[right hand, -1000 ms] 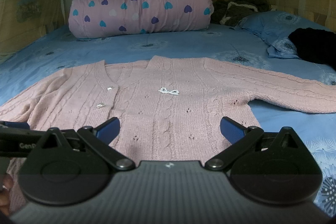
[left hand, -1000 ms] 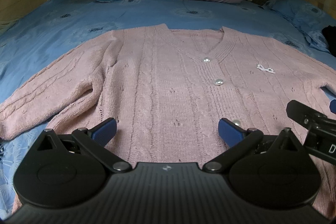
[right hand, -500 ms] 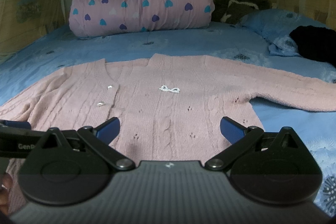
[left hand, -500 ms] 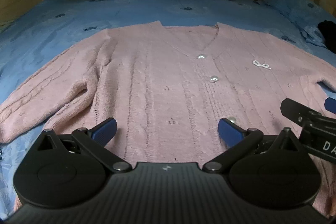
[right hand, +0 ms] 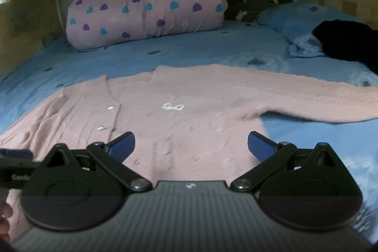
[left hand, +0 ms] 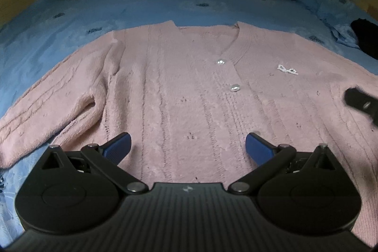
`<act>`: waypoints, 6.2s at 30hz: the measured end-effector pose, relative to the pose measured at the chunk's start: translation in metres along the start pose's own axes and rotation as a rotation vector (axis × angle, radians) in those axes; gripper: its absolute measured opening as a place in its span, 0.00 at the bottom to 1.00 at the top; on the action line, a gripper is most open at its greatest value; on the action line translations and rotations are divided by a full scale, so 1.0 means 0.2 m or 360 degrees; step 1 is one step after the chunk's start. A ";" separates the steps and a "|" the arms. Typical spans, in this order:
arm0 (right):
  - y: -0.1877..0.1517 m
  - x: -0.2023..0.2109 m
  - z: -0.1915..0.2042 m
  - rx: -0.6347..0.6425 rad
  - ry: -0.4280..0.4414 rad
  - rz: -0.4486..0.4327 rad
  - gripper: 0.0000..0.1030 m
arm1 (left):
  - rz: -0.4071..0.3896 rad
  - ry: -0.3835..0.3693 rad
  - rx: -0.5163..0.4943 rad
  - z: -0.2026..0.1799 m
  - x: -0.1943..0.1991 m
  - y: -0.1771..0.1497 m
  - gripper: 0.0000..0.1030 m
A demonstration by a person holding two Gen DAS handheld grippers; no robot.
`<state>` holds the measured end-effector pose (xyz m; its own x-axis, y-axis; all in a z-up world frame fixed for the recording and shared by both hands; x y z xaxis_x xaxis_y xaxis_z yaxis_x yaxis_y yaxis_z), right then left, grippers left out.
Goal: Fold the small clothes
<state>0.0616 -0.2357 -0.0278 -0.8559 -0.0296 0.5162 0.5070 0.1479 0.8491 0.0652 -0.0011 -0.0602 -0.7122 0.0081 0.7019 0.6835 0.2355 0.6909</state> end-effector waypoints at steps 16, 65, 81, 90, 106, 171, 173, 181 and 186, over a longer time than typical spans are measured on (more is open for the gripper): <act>-0.07 -0.13 -0.81 -0.0440 -0.0456 0.0175 1.00 | 0.0039 0.0041 0.0033 0.03 -0.04 0.00 1.00; -0.21 -0.32 -1.45 -0.1026 -0.0644 -0.0100 0.13 | 0.0021 0.0089 -0.0042 0.03 -0.14 -0.03 1.00; 0.19 -0.23 -1.05 -0.0772 -0.0229 -0.0279 0.12 | -0.0133 0.0151 -0.0104 0.10 0.00 0.28 1.00; 0.42 -0.24 -0.70 -0.0619 -0.0079 -0.0276 0.12 | -0.0026 0.0141 -0.0017 0.20 -0.11 0.25 1.00; 0.75 -0.25 0.04 -0.0374 0.0217 -0.0337 0.12 | -0.0085 0.0220 0.0124 0.37 -0.04 0.32 1.00; 0.14 -0.40 -0.22 -0.0292 0.0286 0.0169 0.70 | -0.0319 0.0221 -0.0316 -0.53 -0.37 0.38 1.00; 0.13 -0.41 -0.23 -0.0327 0.0291 0.0183 0.70 | -0.0367 0.0254 -0.0355 -0.55 -0.40 0.40 0.94; 0.12 -0.41 -0.24 -0.0347 0.0299 0.0189 0.70 | -0.0335 0.0202 -0.0199 -0.47 -0.40 0.45 0.30; 0.11 -0.41 -0.24 -0.0330 0.0294 0.0198 0.70 | -0.0419 0.0250 -0.0082 -0.27 -0.26 0.48 0.31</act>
<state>0.1481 -0.2772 -0.0454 -0.7627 -0.2063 0.6130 0.6329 -0.0427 0.7730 0.1769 -0.0312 -0.0204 -0.8352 -0.1980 0.5131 0.4889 0.1599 0.8576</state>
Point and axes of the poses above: each gripper's, at about its wrist camera, not at the fingertips, and x roughly against the way its jaws point, z to its left, y to its top, the point moved 9 cm from there along -x, roughly the way its jaws point, and after that the axes turned 14 degrees about x, right-handed, at the moved point
